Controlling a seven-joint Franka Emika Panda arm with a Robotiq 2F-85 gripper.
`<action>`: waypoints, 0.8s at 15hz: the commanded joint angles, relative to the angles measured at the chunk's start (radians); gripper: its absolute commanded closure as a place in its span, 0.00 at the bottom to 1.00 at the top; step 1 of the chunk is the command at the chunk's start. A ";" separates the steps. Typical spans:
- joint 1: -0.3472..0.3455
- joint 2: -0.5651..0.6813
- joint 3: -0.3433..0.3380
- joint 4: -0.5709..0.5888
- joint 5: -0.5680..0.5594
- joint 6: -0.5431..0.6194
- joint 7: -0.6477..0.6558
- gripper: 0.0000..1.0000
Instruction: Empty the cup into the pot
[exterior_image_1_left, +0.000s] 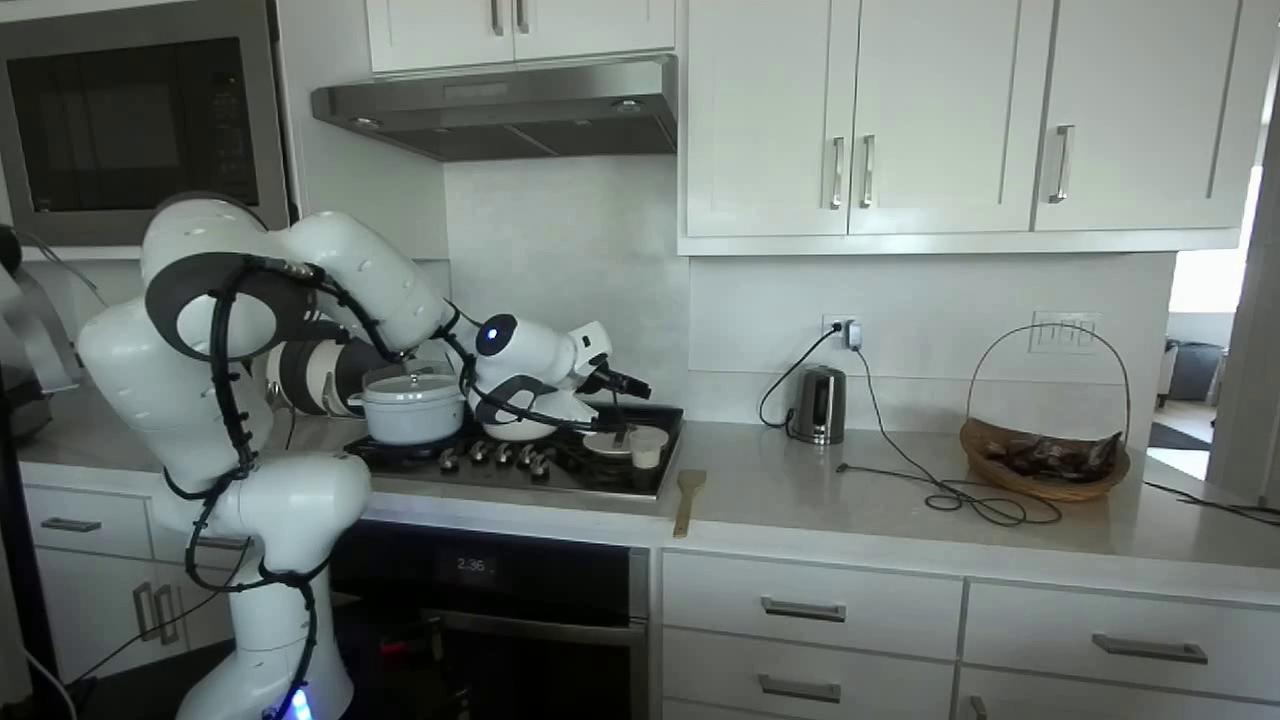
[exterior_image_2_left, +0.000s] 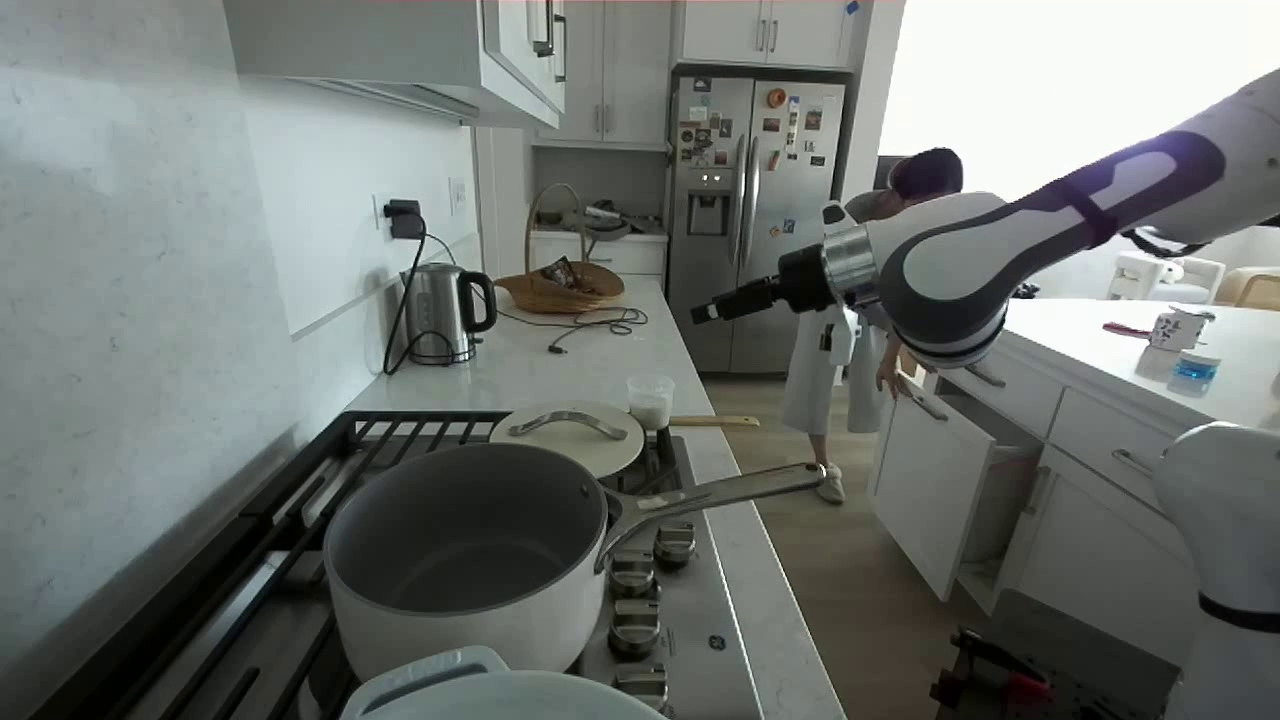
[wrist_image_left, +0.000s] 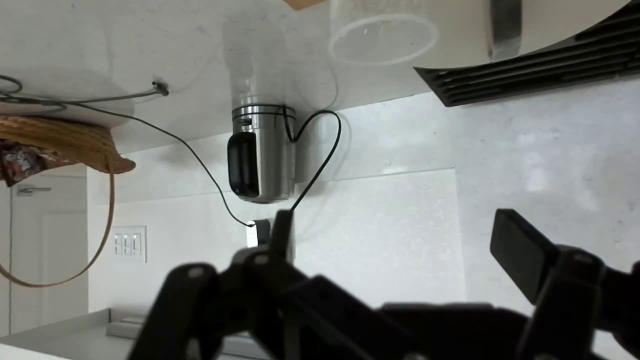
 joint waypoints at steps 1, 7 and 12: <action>0.112 0.020 -0.140 0.129 -0.050 -0.002 -0.016 0.00; 0.228 0.024 -0.368 0.161 -0.335 -0.014 0.128 0.00; 0.316 -0.009 -0.511 0.168 -0.424 -0.015 0.101 0.00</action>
